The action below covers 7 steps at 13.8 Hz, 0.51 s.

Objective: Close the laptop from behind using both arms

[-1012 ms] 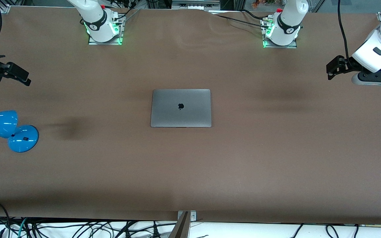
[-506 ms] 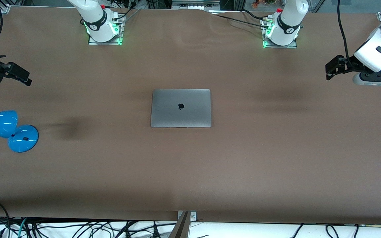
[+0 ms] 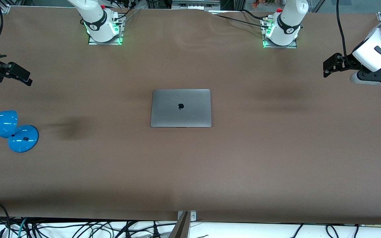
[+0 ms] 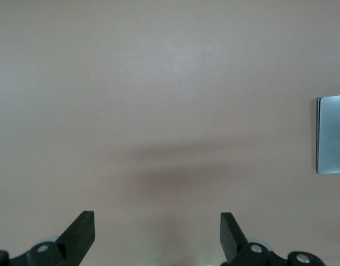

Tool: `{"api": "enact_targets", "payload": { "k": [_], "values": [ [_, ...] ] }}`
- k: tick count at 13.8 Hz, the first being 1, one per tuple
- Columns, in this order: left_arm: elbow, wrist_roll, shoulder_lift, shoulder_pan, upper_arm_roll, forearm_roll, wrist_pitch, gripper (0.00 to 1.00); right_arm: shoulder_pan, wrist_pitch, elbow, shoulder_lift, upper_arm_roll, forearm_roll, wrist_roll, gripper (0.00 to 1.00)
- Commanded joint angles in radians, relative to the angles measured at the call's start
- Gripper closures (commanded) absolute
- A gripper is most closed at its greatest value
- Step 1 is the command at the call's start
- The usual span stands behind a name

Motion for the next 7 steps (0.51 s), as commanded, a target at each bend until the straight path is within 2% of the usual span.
{"api": "enact_targets", "payload": {
  "k": [1,3,7],
  "values": [
    [0.068,0.024,0.033,0.006,0.008,-0.023,-0.028,0.00,0.004,0.005,-0.001,-0.006,-0.003,0.018,-0.009,0.00],
    [0.101,0.024,0.056,0.006,0.008,-0.020,-0.027,0.00,0.004,0.005,-0.001,-0.006,-0.003,0.018,-0.009,0.00],
    [0.100,0.025,0.060,0.009,0.010,-0.019,-0.032,0.00,0.004,0.005,-0.001,-0.006,-0.003,0.018,-0.012,0.00]
  ]
}}
